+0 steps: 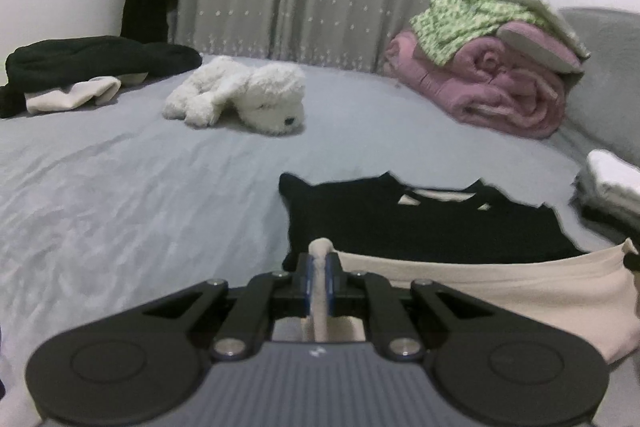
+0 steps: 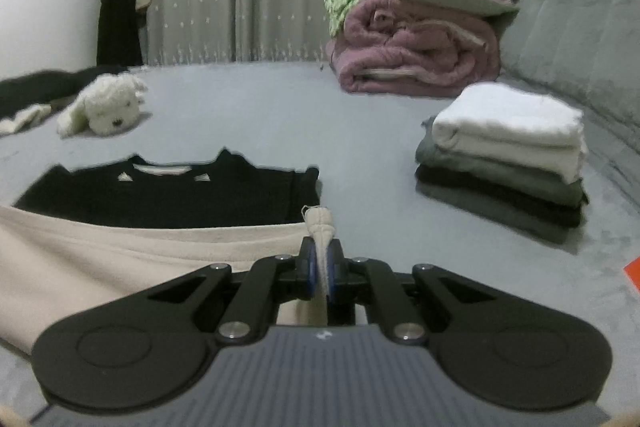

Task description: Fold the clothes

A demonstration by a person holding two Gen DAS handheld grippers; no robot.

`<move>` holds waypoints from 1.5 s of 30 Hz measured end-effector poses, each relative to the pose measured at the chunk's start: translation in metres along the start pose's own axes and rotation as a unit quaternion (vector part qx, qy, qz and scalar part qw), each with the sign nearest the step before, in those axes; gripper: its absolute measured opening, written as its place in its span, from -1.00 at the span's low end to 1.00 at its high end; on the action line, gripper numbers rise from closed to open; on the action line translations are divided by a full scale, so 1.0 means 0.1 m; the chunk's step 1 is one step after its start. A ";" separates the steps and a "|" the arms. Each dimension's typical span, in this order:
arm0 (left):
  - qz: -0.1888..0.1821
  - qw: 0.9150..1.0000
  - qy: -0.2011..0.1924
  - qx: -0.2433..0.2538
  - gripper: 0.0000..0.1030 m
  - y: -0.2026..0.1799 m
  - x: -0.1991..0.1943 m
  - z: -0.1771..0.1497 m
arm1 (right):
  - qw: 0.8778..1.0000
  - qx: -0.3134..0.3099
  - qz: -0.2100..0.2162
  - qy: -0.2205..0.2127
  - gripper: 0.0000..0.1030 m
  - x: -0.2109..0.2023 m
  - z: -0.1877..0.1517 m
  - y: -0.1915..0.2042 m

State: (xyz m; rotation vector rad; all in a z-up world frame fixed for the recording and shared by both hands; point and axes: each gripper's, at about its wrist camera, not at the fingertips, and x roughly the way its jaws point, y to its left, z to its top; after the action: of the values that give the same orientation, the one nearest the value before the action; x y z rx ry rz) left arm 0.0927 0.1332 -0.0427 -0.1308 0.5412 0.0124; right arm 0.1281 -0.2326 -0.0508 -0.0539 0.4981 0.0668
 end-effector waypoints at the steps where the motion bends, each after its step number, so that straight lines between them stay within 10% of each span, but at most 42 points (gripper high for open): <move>1: 0.005 1.000 0.008 0.001 -0.87 0.00 0.05 -0.02 | 1.000 -0.003 -0.001 0.007 -0.89 0.07 -0.02 0.01; 8: 0.028 0.998 0.049 0.019 -0.76 -0.04 0.29 -0.12 | 0.998 -0.014 0.002 0.053 -0.84 0.34 -0.19 0.03; 16: 0.015 1.000 0.022 -0.008 -0.65 -0.09 0.16 0.01 | 0.999 0.013 0.032 0.038 -0.30 0.18 -0.04 -0.01; 26: -0.024 0.997 0.054 0.051 -0.43 -0.45 0.27 -0.13 | 0.993 -0.022 0.086 0.073 -0.31 0.36 -0.12 0.29; 32: -0.016 0.996 0.053 0.069 -0.39 -0.49 0.29 -0.18 | 0.995 -0.059 0.065 0.050 -0.88 0.36 -0.13 0.41; 45: -0.015 0.995 0.040 0.089 -0.32 -0.59 0.24 -0.17 | 0.996 -0.071 0.037 0.028 -0.71 0.33 -0.10 0.49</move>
State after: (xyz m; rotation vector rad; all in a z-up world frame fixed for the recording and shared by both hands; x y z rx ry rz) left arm 0.1075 0.0724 -0.0623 0.0348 0.6170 -0.0713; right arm 0.1482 -0.1830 -0.0774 -0.1780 0.5509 0.1736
